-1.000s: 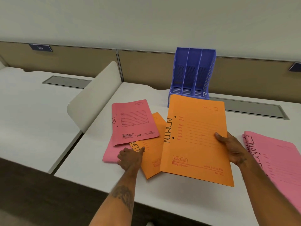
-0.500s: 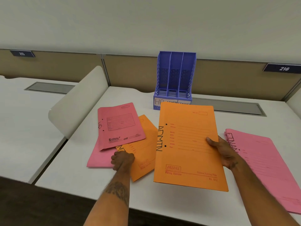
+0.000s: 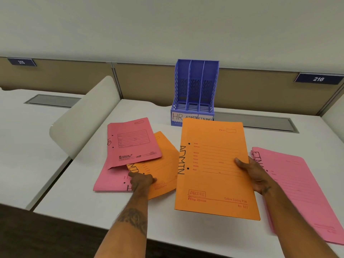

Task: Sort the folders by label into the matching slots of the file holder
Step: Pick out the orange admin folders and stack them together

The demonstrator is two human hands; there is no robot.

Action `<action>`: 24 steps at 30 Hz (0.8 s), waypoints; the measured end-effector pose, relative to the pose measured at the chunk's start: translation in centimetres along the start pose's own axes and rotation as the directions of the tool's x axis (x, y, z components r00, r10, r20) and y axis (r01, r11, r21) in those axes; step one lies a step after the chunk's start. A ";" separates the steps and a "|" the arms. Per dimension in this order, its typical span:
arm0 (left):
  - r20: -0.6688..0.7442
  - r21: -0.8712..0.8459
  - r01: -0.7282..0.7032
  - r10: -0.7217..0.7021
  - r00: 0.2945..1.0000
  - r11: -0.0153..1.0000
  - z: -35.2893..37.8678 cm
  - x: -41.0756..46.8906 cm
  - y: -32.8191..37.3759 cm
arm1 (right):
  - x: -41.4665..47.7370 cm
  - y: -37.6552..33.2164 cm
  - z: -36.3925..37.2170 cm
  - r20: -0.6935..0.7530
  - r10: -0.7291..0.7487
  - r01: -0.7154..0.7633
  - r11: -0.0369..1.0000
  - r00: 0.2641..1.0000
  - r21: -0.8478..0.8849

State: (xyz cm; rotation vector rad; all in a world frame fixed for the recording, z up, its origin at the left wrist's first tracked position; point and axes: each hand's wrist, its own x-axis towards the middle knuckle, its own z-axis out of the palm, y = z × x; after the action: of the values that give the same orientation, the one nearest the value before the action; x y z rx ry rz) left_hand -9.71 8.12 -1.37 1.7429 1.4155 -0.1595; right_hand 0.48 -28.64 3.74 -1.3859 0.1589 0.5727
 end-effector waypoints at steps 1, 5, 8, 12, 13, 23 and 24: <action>0.015 -0.076 -0.007 0.009 1.000 0.997 -0.3 0.1 0.1 | 0.0 -0.1 0.0 0.001 -0.002 0.002 1.000 1.000 0.000; 0.080 -0.322 -0.024 0.053 0.995 0.946 -1.5 -0.1 0.5 | 0.0 -0.6 -0.2 0.006 -0.019 0.019 1.000 1.000 0.002; 0.211 -0.544 0.017 0.117 0.970 0.839 -3.2 -0.9 1.0 | -0.2 -0.8 -0.4 0.019 -0.028 0.028 0.999 0.999 0.016; 0.308 -0.660 0.075 0.178 0.935 0.748 -5.6 -2.1 2.3 | -0.7 -1.2 -1.2 0.017 -0.041 0.041 0.999 0.999 0.021; 0.328 -0.678 0.101 0.177 0.928 0.728 -6.1 -2.5 2.6 | -0.9 -1.5 -1.5 0.017 -0.043 0.043 0.999 0.999 0.019; 0.500 -0.811 0.338 0.266 0.824 0.477 -7.8 -7.4 5.0 | -4.7 -2.7 -7.0 -0.025 -0.067 0.070 0.990 0.997 0.123; 0.507 -0.821 0.356 0.282 0.815 0.447 -7.8 -7.9 5.2 | -5.1 -2.6 -7.6 -0.040 -0.073 0.078 0.987 0.997 0.140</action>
State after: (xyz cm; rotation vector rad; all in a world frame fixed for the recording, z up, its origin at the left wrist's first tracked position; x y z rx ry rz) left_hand -11.20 7.61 10.76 0.6174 0.7710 0.0527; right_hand -0.95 -37.53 6.77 -1.2592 0.1710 0.4660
